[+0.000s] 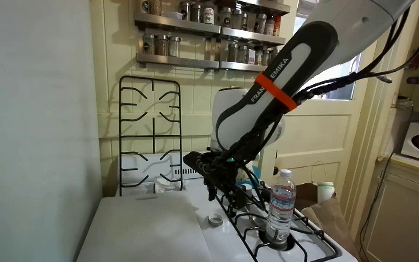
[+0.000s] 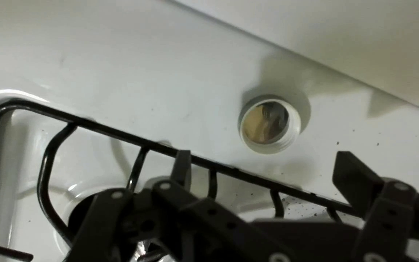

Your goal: Put the grey tape in the blue bowl.

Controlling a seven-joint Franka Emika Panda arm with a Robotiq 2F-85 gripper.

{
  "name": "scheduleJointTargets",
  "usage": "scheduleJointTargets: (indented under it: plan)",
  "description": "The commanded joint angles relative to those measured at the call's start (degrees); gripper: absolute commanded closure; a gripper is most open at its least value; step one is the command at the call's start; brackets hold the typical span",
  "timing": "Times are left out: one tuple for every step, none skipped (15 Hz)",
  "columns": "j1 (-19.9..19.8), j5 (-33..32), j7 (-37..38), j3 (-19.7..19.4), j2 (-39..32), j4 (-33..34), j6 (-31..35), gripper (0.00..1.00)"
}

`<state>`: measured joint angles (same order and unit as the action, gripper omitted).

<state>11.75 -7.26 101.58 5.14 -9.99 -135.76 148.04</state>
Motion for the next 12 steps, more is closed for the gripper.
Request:
scheduleJointTargets:
  plan:
    - [2.4,-4.0,6.2,-1.1,-2.9,2.4,-0.9,0.00]
    - [2.9,-4.8,7.5,-1.5,-3.7,2.8,-0.6,0.00]
    - [3.3,-5.3,8.5,-1.7,-4.6,3.4,-0.3,0.00]
    - [3.8,-6.2,9.9,-2.2,-5.4,3.8,0.2,0.00]
    - [4.2,-6.6,10.6,-2.5,-6.2,4.4,0.2,0.00]
    - [4.5,-6.6,11.0,-2.7,-7.2,5.1,0.0,0.00]
    - [4.8,-6.7,11.4,-2.9,-8.0,5.7,0.0,0.00]
    - [5.2,-6.6,11.5,-3.1,-8.9,6.4,0.1,0.00]
    - [5.6,-6.6,11.6,-3.3,-9.6,7.0,-0.3,0.00]
    - [6.1,-6.6,11.8,-3.6,-10.2,7.5,-0.4,0.00]
    - [6.4,-6.6,11.8,-3.9,-10.7,8.0,-0.4,0.00]
    - [6.8,-6.7,12.1,-4.3,-11.1,8.3,-0.6,0.17]
